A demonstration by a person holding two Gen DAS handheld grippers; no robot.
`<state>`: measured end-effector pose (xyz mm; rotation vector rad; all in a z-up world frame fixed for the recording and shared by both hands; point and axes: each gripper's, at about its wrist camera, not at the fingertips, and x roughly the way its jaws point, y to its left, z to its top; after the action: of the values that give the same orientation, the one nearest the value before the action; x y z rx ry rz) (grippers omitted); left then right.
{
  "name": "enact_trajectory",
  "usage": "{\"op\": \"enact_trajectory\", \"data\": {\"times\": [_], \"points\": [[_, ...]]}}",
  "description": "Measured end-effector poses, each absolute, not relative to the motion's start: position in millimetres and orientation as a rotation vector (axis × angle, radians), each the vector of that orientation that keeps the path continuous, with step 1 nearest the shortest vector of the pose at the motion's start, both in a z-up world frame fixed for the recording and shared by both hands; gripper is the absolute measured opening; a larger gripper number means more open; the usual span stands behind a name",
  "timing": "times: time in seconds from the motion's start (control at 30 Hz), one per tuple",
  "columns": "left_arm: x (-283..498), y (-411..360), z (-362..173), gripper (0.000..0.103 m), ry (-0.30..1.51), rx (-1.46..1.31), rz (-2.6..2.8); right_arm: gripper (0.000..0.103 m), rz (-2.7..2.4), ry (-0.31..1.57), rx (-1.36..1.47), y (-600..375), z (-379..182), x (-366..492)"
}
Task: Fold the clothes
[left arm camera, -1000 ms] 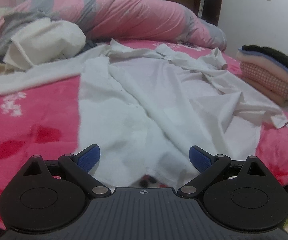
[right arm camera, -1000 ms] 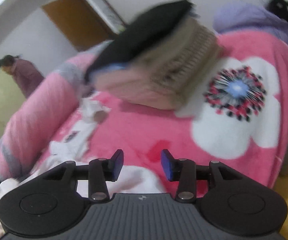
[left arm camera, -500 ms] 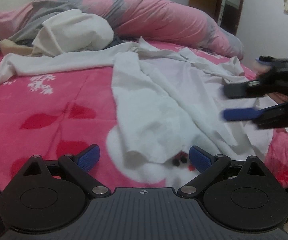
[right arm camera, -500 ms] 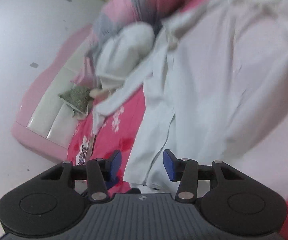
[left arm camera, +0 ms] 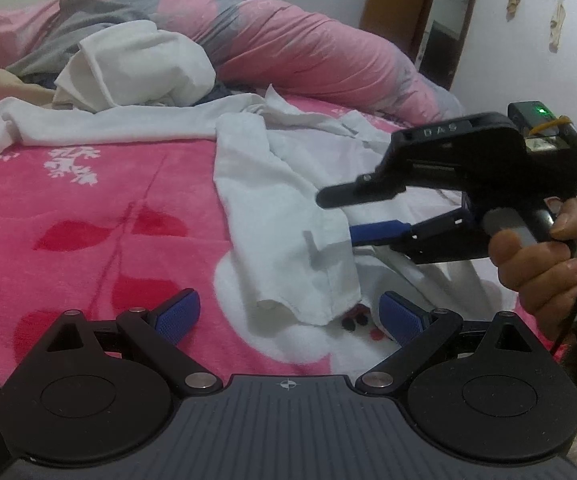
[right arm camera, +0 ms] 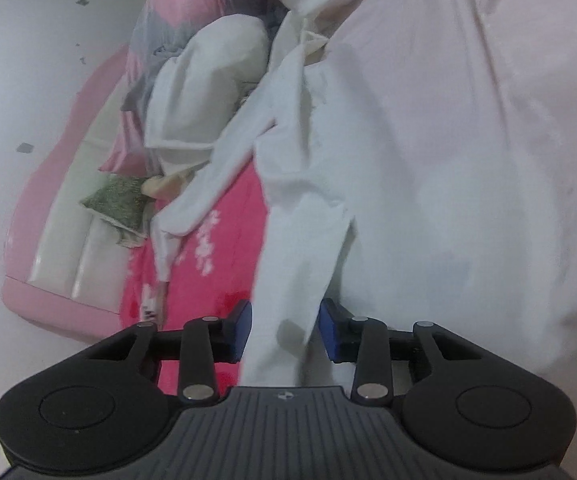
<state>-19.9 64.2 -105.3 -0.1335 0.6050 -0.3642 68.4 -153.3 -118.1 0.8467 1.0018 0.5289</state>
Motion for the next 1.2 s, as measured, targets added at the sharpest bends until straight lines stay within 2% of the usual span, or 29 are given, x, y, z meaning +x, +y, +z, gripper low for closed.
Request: {"op": "enact_trajectory", "data": {"times": [0.2,0.23,0.27,0.37,0.5,0.77,1.03,1.13,1.2], "points": [[-19,69,-106,0.097,0.597,-0.155,-0.37,0.038,0.547,0.974,0.833,-143,-110,68],[-19,69,-106,0.097,0.599,-0.157,-0.371,0.035,0.55,0.969,0.83,-141,-109,68],[-19,70,-106,0.097,0.601,-0.159,-0.371,0.023,0.553,0.964,0.828,-139,-108,67],[-18,73,-106,0.097,0.608,-0.165,-0.373,0.001,0.561,0.95,0.82,-134,-104,67],[-18,76,-104,0.097,0.617,-0.189,-0.388,0.0,0.573,0.932,0.81,-127,-99,67],[1,59,-97,0.097,0.629,-0.193,-0.42,0.0,0.619,0.78,0.953,-162,-52,85],[34,39,-94,0.097,0.601,-0.211,-0.354,0.0,0.711,0.751,1.038,-177,-39,102],[51,32,-97,0.084,0.625,-0.245,-0.343,0.0,0.757,0.756,1.084,-181,-40,109],[63,28,-99,0.066,0.649,-0.257,-0.335,0.0,0.786,0.748,1.095,-181,-37,113]]}}
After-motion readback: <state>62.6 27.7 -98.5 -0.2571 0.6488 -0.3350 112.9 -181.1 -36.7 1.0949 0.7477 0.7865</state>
